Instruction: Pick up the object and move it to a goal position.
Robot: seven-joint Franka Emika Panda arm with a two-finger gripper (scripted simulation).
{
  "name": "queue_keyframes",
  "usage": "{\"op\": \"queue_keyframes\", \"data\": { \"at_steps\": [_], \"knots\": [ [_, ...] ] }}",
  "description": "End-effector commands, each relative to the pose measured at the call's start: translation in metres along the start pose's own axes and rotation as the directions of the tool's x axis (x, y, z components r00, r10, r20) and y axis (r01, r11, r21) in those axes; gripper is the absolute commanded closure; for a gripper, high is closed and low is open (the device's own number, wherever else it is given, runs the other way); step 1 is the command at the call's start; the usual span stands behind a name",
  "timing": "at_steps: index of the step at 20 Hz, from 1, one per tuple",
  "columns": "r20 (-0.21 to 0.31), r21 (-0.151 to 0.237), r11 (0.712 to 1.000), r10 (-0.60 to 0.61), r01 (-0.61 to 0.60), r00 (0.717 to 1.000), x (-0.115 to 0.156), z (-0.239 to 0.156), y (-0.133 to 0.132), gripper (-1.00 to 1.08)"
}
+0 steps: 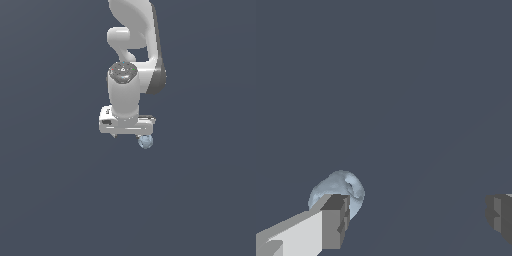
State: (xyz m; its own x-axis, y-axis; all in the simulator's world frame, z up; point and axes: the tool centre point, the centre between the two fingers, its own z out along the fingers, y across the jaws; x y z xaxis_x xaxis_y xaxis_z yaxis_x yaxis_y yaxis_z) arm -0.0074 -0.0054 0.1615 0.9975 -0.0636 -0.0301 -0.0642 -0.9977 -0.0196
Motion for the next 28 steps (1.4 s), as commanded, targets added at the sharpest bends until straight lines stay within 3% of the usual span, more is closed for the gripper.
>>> {"op": "queue_keyframes", "data": {
  "at_steps": [1, 17, 23, 28],
  "knots": [
    [0.0, 0.0, 1.0, 0.0, 0.0, 1.0, 0.0, 0.0, 0.0, -0.92],
    [0.017, 0.02, 0.999, -0.046, 0.045, 0.999, -0.005, 0.012, -0.009, -0.92],
    [0.01, 0.009, 0.989, -0.147, 0.147, 0.989, -0.013, 0.024, -0.024, -0.92],
    [0.002, -0.007, 0.956, -0.293, 0.293, 0.956, -0.025, 0.041, -0.045, -0.92]
  ]
}}
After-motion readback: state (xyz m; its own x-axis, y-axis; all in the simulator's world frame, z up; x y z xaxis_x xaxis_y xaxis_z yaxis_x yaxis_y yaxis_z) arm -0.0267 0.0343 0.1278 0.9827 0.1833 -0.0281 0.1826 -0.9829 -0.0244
